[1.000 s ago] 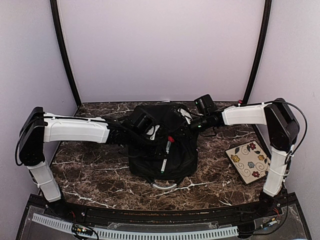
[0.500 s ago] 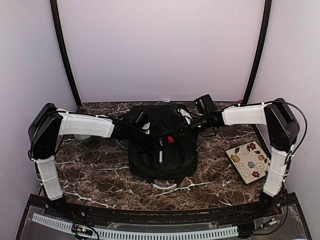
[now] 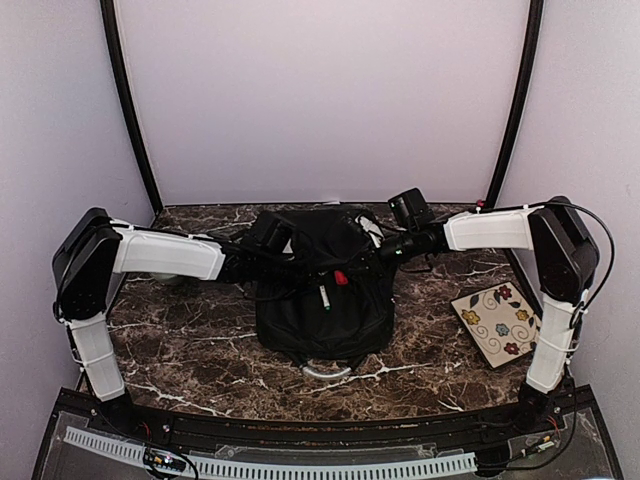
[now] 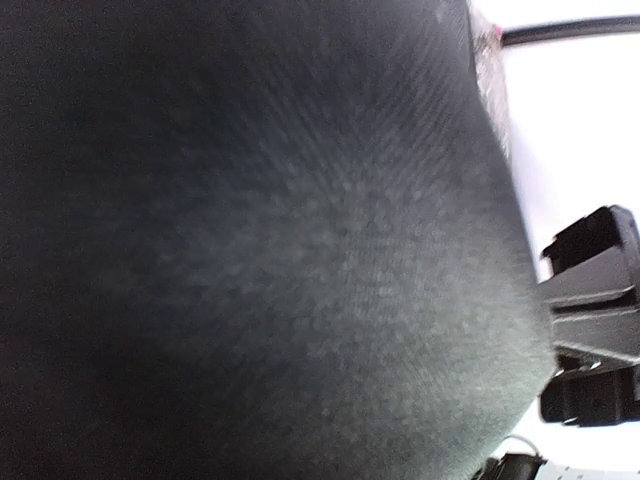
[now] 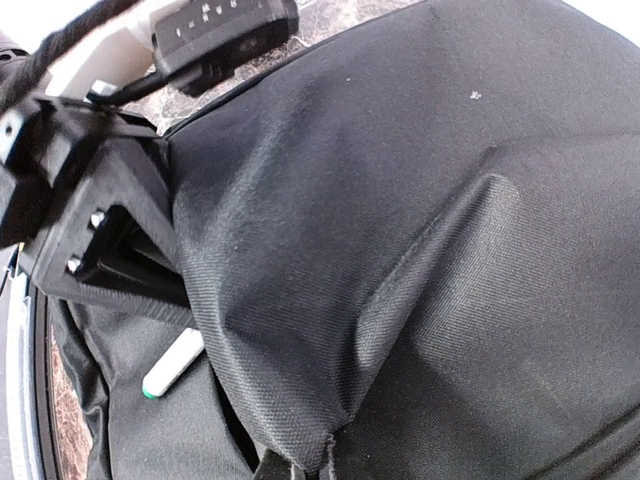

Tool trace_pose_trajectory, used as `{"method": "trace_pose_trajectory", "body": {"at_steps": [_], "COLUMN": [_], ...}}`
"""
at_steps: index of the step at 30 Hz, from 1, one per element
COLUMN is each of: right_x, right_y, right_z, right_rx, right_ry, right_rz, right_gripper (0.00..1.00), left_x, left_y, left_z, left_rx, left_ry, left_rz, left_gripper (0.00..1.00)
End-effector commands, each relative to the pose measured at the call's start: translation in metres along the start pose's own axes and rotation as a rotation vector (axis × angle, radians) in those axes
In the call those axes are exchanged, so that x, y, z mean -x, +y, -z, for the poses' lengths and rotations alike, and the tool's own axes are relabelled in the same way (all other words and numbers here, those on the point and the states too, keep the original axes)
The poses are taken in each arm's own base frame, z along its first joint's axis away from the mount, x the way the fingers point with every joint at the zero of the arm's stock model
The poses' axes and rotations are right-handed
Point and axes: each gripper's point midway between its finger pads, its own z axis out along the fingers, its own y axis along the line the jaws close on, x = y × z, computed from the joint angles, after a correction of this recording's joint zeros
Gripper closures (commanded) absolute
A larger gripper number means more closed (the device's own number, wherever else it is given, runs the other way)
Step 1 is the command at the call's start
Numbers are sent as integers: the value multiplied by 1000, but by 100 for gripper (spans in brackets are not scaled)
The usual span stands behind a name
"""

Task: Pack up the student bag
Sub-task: Place the pen in the lower front pocket of the bag.

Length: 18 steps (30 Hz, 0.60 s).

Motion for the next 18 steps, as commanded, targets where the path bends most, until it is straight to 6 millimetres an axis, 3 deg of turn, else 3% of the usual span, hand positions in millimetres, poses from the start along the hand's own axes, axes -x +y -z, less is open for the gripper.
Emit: {"method": "trace_pose_trajectory", "body": {"at_steps": [1,7,18], "right_x": [27,29,29], "right_y": [30,34,37], "right_z": [11,14,15], "right_rx": [72,82,98], "right_ry": [-59,-65,-68], "right_rz": [64,74,82], "right_gripper": [98,98,98], "left_x": [53,65,63], "left_y": [-27,-35,-18], "left_z": [31,35,16], "left_rx": [-138,-207,-273], "left_ry": [-258,-329,-334], "left_rz": [59,123,335], "left_gripper": [100,100,100]}}
